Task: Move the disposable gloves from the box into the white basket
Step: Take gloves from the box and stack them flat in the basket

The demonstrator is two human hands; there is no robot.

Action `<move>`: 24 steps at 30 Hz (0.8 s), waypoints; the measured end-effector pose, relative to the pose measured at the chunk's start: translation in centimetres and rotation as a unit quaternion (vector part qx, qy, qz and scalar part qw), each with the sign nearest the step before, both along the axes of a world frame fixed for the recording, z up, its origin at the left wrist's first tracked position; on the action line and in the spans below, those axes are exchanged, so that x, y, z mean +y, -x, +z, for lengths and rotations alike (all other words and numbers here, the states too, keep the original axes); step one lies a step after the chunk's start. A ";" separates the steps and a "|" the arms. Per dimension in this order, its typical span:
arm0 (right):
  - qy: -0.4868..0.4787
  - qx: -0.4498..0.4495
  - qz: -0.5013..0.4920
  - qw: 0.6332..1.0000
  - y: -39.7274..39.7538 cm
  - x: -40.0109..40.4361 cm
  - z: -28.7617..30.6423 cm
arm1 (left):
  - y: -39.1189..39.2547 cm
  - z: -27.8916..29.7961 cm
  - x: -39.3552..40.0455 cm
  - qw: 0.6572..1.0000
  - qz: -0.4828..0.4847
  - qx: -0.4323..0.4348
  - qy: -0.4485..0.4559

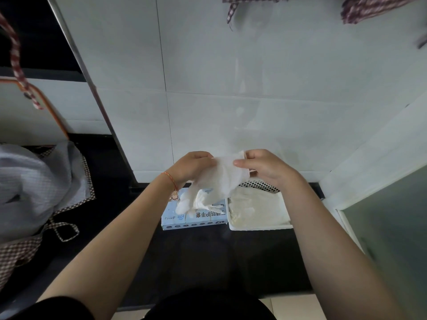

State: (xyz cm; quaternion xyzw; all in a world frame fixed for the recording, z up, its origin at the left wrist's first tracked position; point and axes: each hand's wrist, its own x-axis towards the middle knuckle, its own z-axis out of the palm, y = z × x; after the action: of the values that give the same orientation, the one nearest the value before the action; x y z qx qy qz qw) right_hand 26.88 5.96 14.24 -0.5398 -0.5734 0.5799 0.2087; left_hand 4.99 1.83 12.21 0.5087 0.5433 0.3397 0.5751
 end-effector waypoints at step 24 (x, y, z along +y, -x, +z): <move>-0.052 -0.175 -0.125 0.975 -7.5 -2.0 -12.4 | -7.1 -8.7 4.2 0.881 -0.253 0.397 0.053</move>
State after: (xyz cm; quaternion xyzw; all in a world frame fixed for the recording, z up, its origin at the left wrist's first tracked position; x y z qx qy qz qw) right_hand 34.37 3.99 1.80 -0.6890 -0.5582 0.4147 0.2039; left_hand 12.04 5.98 3.47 0.6898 0.5964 -0.0768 0.4032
